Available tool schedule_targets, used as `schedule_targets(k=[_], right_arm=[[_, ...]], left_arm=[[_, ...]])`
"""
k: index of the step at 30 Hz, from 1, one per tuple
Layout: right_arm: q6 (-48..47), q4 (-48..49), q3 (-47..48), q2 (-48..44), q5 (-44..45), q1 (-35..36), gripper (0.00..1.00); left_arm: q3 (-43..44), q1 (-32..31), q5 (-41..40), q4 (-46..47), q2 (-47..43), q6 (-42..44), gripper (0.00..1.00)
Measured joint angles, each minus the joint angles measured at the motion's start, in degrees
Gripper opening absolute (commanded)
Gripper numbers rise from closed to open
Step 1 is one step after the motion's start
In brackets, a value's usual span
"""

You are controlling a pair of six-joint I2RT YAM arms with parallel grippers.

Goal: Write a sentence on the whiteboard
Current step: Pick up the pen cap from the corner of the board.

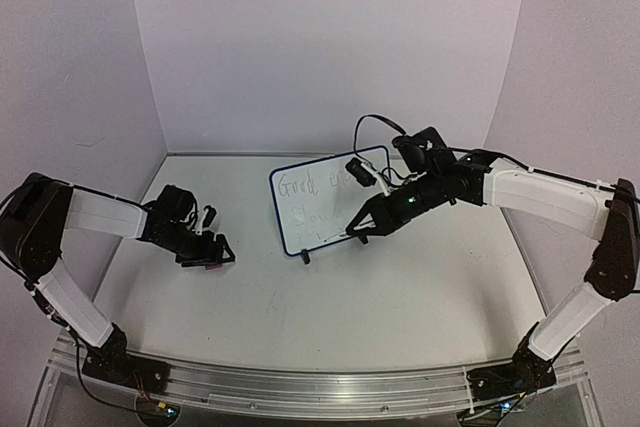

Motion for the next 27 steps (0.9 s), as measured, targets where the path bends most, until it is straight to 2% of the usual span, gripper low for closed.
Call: schedule_targets(k=[11,20,27], right_arm=[[0.0,0.24,-0.11,0.0,0.35,0.0,0.0],[0.04,0.72,-0.26,-0.55,0.63,0.0,0.0],[0.17,1.05,-0.94,-1.6,1.18,0.0,0.0]], left_arm=[[-1.03,-4.87,0.2,-6.71,-4.2,-3.37,0.79],[-1.22,-6.95,0.17,-6.43,-4.52,-6.45,0.79],[-1.22,-9.01,-0.5,-2.78,-3.1,-9.05,0.79]])
